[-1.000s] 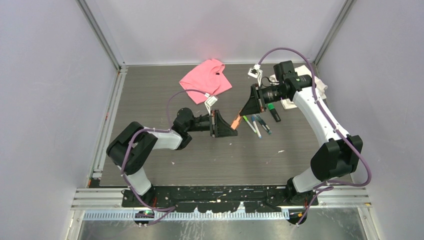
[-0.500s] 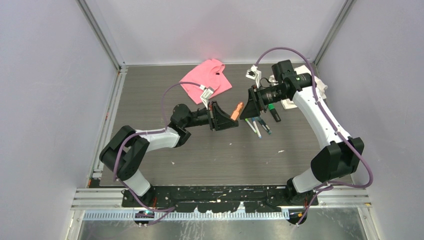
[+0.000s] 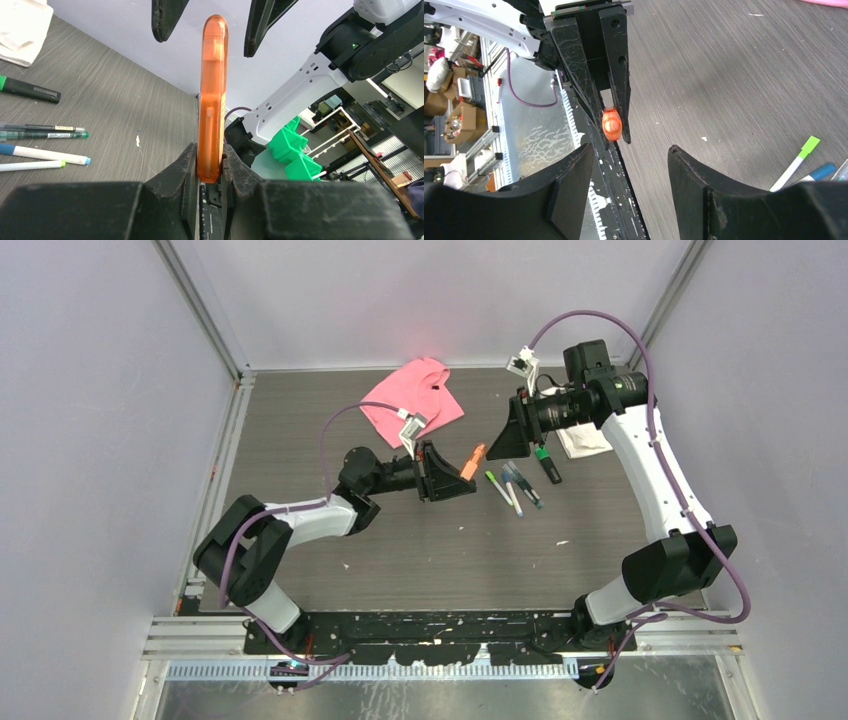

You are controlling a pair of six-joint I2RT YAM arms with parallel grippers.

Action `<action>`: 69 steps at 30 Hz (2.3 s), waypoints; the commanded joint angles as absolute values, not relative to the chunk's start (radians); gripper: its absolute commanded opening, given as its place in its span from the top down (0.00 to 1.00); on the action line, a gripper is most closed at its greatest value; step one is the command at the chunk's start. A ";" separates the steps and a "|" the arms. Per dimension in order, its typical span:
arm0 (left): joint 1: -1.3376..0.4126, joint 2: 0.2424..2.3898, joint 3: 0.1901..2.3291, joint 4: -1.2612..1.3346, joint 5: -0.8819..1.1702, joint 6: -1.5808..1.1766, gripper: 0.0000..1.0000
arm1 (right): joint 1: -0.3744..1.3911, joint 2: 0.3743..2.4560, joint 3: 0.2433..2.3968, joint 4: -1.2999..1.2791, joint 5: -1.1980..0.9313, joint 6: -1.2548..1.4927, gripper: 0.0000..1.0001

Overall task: Insert the pens into the pen caps
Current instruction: Press the pen cap onto the pen, then place the pen at the center of the board.

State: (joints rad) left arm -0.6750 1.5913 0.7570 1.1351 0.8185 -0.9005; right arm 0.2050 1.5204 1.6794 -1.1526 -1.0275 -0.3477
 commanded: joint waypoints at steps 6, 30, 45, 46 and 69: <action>-0.689 1.543 0.774 1.138 0.814 -0.858 0.99 | 0.232 1.517 1.684 -1.108 -1.091 -0.276 0.44; -0.695 1.527 0.778 1.126 0.758 -0.833 1.00 | 0.317 1.529 1.634 -1.175 -1.055 -0.315 0.99; -0.574 1.499 0.813 1.286 0.658 -0.922 0.99 | 0.419 1.510 1.349 -1.197 -0.971 -0.389 0.99; -0.570 1.506 0.819 1.304 0.656 -0.940 0.99 | 0.427 1.513 1.336 -1.195 -0.971 -0.388 0.99; -0.599 1.589 0.614 1.150 0.768 -0.837 0.99 | 0.137 1.561 1.504 -1.260 -1.138 -0.449 0.29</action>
